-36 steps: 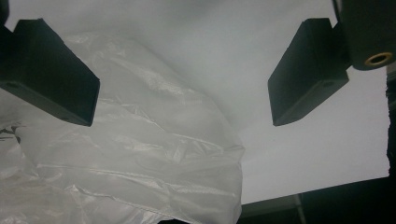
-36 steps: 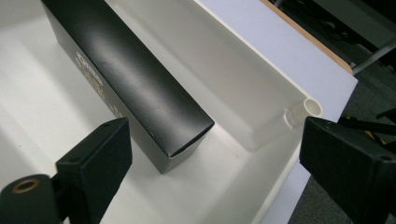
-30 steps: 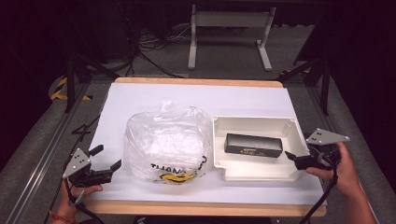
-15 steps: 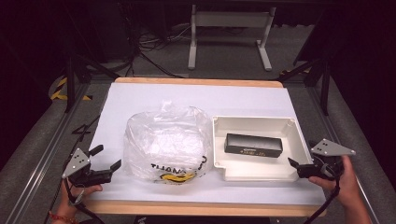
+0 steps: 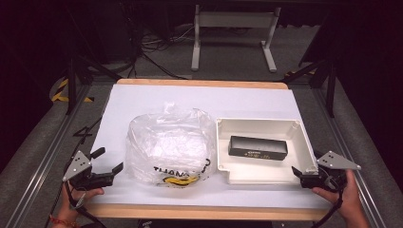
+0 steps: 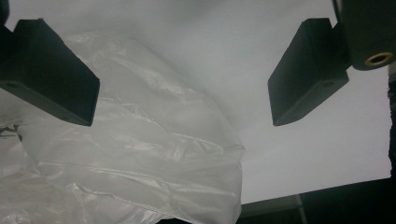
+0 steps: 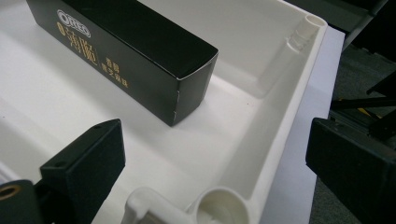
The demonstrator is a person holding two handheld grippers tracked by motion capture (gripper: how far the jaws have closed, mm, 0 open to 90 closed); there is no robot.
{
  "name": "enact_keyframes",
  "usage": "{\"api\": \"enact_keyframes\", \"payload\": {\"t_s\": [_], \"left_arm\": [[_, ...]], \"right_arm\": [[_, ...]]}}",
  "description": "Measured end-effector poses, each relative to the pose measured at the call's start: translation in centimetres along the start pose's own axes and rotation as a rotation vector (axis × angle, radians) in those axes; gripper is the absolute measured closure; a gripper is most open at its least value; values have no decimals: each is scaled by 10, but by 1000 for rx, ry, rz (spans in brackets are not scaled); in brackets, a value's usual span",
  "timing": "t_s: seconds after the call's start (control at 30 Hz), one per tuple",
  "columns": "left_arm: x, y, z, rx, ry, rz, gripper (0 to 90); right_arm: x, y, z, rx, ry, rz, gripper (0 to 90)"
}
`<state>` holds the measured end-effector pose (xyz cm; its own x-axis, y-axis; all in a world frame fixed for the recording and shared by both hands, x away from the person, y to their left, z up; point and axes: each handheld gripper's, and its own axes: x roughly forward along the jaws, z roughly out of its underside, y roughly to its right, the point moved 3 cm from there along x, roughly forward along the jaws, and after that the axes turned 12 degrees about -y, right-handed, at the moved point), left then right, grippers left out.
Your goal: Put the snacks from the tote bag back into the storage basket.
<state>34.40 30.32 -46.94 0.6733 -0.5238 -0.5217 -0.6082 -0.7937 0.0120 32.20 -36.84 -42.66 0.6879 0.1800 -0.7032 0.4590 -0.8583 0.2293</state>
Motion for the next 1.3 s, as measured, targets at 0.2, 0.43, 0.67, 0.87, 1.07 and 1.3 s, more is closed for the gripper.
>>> {"api": "enact_keyframes", "payload": {"t_s": [0.2,0.43,0.67,0.87,1.07,1.3], "left_arm": [[0,0,0,0,8,1,99],[0,0,0,-2,0,-2,99],[0,0,0,-4,-1,-4,99],[1,0,0,-4,-2,-3,99],[0,-1,0,-5,1,-3,99],[0,0,0,-4,2,4,99]], "right_arm": [[0,2,10,54,27,-1,49],[8,0,22,66,12,16,34],[11,-3,32,71,55,16,42],[8,-4,35,82,89,27,38],[7,-5,38,79,111,32,34],[4,-4,40,91,147,36,34]]}}
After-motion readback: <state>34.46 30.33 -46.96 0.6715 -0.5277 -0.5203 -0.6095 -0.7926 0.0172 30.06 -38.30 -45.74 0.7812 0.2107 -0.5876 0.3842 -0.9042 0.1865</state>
